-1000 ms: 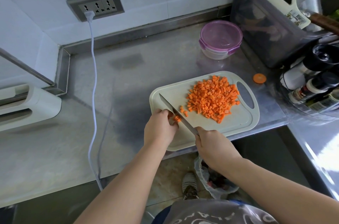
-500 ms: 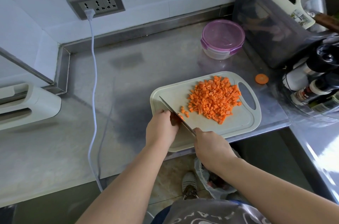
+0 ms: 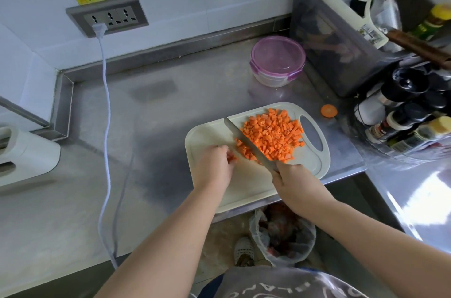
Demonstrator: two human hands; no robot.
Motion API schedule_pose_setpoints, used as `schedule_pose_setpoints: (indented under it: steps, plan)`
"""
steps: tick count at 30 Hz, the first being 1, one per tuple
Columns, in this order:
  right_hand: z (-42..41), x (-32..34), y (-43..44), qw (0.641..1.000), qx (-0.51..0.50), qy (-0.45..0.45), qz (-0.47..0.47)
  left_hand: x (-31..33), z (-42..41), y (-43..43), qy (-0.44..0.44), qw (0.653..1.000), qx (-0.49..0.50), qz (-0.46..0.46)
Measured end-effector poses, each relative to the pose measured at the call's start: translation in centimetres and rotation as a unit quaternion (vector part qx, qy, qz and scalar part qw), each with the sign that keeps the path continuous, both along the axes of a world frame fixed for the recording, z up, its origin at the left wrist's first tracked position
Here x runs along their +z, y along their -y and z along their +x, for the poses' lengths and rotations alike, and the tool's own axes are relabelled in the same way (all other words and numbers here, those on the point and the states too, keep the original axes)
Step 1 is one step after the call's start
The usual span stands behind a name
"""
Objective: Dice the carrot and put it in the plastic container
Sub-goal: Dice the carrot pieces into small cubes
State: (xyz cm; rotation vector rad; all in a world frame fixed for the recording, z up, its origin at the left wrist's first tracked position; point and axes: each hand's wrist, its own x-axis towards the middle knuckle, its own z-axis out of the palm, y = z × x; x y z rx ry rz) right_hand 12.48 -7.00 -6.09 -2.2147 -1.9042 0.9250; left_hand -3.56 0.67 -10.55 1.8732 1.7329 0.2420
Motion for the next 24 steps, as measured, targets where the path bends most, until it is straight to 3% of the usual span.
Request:
schedule_pose_setpoints:
  steps: [5, 9, 12, 14, 18, 24]
  plan:
    - [3.1, 1.0, -0.2, 0.992, 0.038, 0.094, 0.075, -0.5, 2.4, -0.4, 0.156, 0.985, 0.037, -0.062]
    - [5.7, 1.7, -0.5, 0.976, 0.073, 0.151, 0.138, 1.0, 0.5, -1.0, 0.257, 0.952, 0.146, -0.083]
    - [7.3, 1.7, -0.9, 0.957, 0.118, 0.184, 0.191, 3.4, -1.2, -2.3, 0.201, 0.958, 0.193, 0.063]
    - [7.8, 1.7, -1.1, 0.944, 0.145, 0.211, 0.208, 5.3, -0.5, -2.7, 0.163, 0.972, 0.102, 0.134]
    - [8.3, 1.6, -1.4, 0.927, 0.173, 0.216, 0.252, 6.3, 2.8, -2.1, 0.056, 0.978, -0.191, 0.063]
    - [8.7, 1.5, -1.0, 0.918, 0.204, 0.218, 0.260, 5.0, 4.7, -2.0, -0.032, 0.976, -0.210, 0.040]
